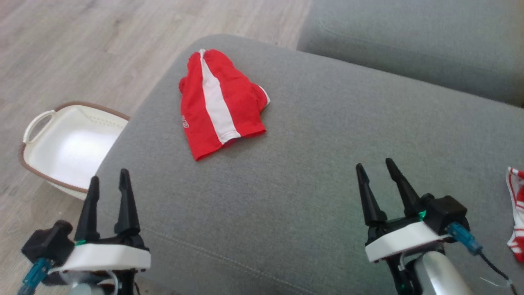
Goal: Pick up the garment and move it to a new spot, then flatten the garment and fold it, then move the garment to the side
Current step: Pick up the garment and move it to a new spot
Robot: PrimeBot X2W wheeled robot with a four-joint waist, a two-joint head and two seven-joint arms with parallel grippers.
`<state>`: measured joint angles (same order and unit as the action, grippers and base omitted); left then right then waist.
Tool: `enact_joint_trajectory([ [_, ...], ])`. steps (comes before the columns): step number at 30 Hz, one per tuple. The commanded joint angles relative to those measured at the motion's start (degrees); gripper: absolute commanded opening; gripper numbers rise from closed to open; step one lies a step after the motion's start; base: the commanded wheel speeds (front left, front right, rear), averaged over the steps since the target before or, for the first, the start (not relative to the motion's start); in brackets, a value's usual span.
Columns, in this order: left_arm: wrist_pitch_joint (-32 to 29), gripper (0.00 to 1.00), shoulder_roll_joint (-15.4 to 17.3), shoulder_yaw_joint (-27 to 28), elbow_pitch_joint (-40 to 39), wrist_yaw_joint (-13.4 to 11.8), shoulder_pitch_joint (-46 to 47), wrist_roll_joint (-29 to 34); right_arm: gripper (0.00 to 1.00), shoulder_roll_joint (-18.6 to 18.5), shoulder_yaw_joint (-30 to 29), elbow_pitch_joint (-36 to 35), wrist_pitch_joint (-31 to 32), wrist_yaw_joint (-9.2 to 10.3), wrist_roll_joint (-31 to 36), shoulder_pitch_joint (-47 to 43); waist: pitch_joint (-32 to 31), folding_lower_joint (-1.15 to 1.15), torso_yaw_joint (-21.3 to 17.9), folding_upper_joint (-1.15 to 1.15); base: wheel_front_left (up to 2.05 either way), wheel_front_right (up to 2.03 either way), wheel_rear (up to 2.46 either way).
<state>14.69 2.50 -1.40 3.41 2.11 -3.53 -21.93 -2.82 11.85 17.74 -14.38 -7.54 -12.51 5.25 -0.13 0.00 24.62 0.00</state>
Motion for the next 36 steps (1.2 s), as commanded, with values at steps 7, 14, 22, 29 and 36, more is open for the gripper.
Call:
enact_joint_trajectory([
  [7, 0.31, 1.00, 1.01, 4.12, 1.36, 2.24, 7.49, 1.74, 1.00, -0.06, -2.73, -2.51, -0.62, 0.05, 3.54, 3.58, 5.68, 0.00, -3.91, 0.00, 0.00, 0.00, 0.00],
  [14, -6.92, 1.00, 7.17, 0.16, 12.57, 4.67, 20.76, 1.15, 1.00, -0.06, -8.57, -4.92, 0.03, 0.05, 7.41, 7.03, 11.93, 0.00, -7.52, 0.00, 0.00, 0.00, 0.00],
  [22, -21.86, 1.00, 13.13, -5.93, 25.34, 5.31, 35.34, -2.48, 1.00, -0.06, -11.60, -8.28, 0.94, 0.05, 9.01, 10.13, 17.81, 0.00, -11.58, 0.00, 0.00, 0.00, 0.00],
  [29, -29.81, 1.00, 16.51, -9.86, 33.51, 5.35, 42.71, -7.04, 1.00, -0.06, -11.68, -9.43, 0.90, 0.05, 9.05, 11.14, 20.66, 0.00, -14.22, 0.00, 0.00, 0.00, 0.00],
  [36, -35.87, 1.00, 19.51, -15.20, 40.51, 5.36, 48.18, -11.40, 1.00, -0.06, -11.81, -10.55, 0.83, 0.05, 9.22, 12.28, 23.04, 0.00, -16.09, 0.00, 0.00, 0.00, 0.00],
])
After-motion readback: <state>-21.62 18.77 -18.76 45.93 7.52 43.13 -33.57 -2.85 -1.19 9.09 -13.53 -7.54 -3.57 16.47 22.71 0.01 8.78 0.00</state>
